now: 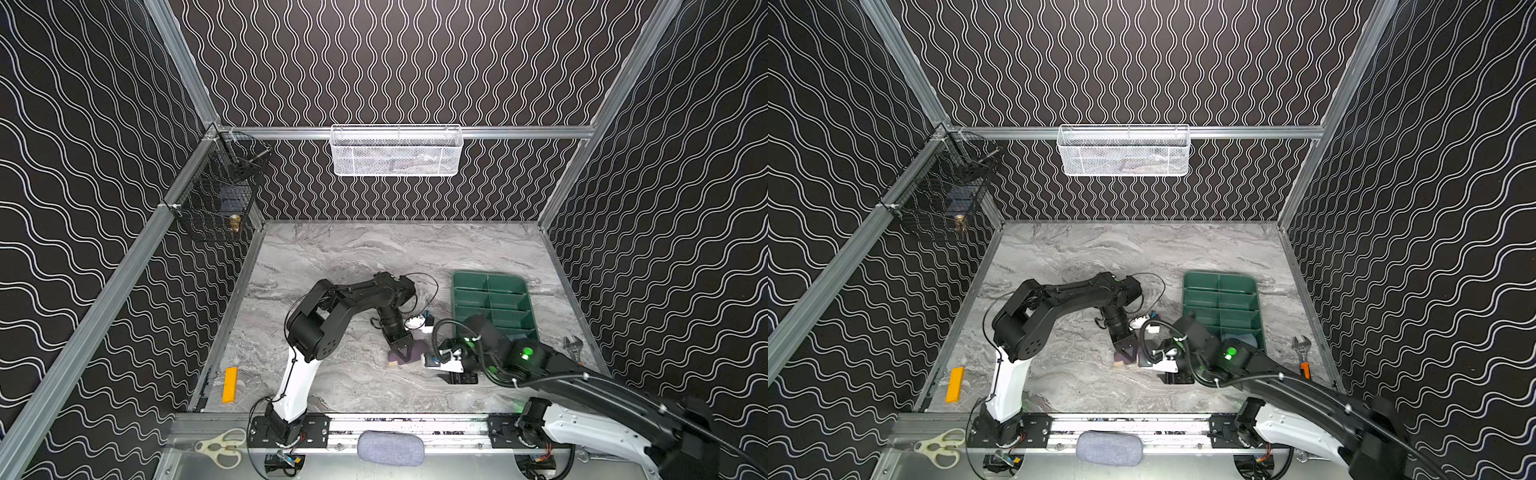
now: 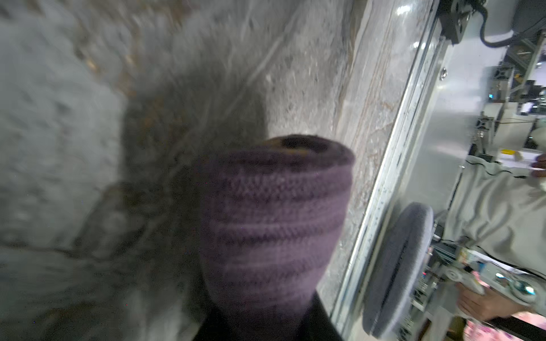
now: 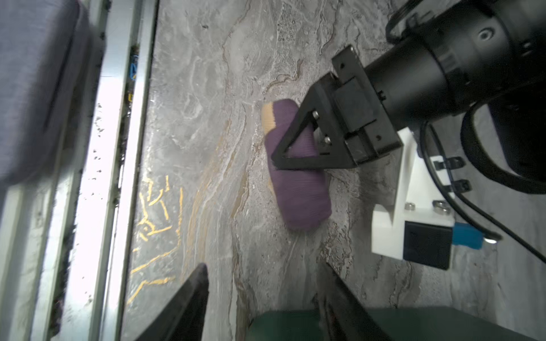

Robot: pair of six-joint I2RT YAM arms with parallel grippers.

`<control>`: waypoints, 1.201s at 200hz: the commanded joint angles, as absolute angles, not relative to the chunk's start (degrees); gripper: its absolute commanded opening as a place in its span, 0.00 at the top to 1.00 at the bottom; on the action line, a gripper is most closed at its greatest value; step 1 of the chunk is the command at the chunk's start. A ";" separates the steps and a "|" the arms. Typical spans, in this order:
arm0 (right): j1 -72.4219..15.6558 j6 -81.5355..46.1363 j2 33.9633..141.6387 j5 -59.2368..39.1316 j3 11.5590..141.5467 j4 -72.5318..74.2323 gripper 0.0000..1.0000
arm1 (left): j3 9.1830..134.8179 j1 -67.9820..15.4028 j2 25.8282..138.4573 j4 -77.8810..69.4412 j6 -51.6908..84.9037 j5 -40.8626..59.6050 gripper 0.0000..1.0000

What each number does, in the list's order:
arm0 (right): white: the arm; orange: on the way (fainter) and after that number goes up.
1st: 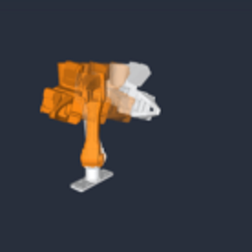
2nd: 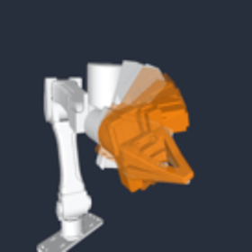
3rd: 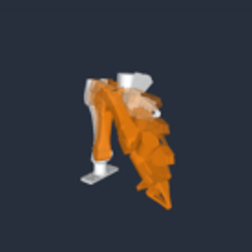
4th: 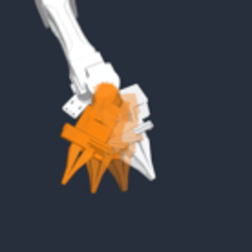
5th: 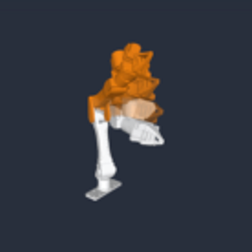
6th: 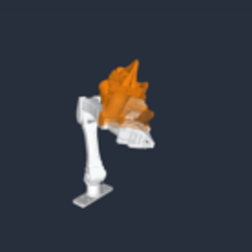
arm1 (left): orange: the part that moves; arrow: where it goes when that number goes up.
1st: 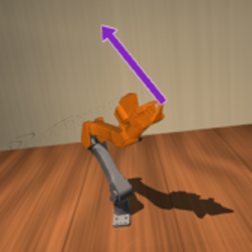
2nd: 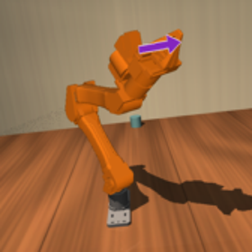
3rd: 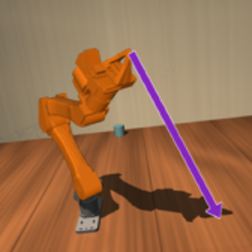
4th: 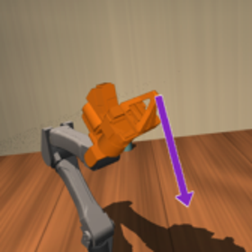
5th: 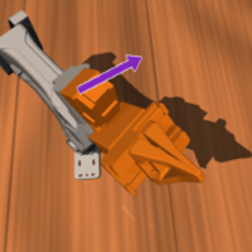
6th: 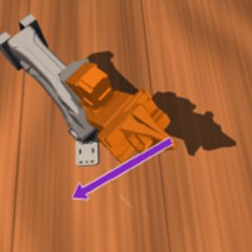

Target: Roll the socks

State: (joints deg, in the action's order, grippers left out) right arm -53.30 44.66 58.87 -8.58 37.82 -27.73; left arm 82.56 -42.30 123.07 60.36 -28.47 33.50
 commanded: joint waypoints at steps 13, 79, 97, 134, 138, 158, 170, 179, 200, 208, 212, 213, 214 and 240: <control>-53.97 48.58 69.56 -6.88 39.90 -16.26 0.40 | 80.29 -42.12 126.64 59.40 -28.60 8.79 1.00; -59.07 46.79 78.39 -11.87 43.51 -18.18 0.34 | 77.44 -41.70 126.26 53.67 -27.39 8.14 1.00; -60.06 45.07 77.81 -11.91 42.70 -15.62 0.33 | 77.29 -41.59 125.61 51.58 -26.39 7.27 1.00; -62.59 41.62 80.39 -11.98 41.94 -10.23 0.33 | 77.43 -41.62 124.37 48.58 -24.89 6.90 1.00; -62.85 41.23 80.98 -11.65 41.80 -9.29 0.32 | 77.51 -41.58 124.41 48.52 -24.78 6.94 1.00; -63.28 39.61 84.54 -10.99 41.84 -5.95 0.32 | 77.76 -41.60 124.72 48.43 -24.52 7.29 1.00; -63.28 38.81 86.80 -10.50 42.37 -4.31 0.32 | 77.46 -41.69 124.67 48.13 -24.39 7.38 1.00; -63.28 38.41 88.80 -10.53 43.17 -3.82 0.32 | 77.15 -41.61 124.63 47.92 -24.32 7.44 1.00; -63.24 37.42 92.97 -10.20 44.28 -2.21 0.32 | 76.22 -41.59 124.21 47.40 -24.21 7.81 1.00; -63.20 37.26 94.48 -10.03 44.62 -1.86 0.33 | 75.96 -41.62 124.07 47.18 -24.08 7.93 1.00; -63.25 37.33 95.26 -10.09 44.89 -2.07 0.34 | 75.86 -41.58 123.98 47.11 -23.99 7.99 1.00; -63.22 37.30 95.44 -10.14 44.99 -2.13 0.34 | 75.81 -41.62 123.91 47.07 -23.95 8.00 1.00; -63.21 37.28 95.67 -10.17 45.04 -2.21 0.34 | 75.79 -41.60 123.92 47.04 -23.93 8.04 1.00; -63.20 36.18 99.50 -10.81 46.41 -3.17 0.40 | 75.07 -41.60 122.95 46.24 -23.39 8.76 1.00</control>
State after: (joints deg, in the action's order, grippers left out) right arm -62.94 36.14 96.51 -10.85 45.80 -5.21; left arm 76.01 -41.47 122.06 71.57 -25.82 26.81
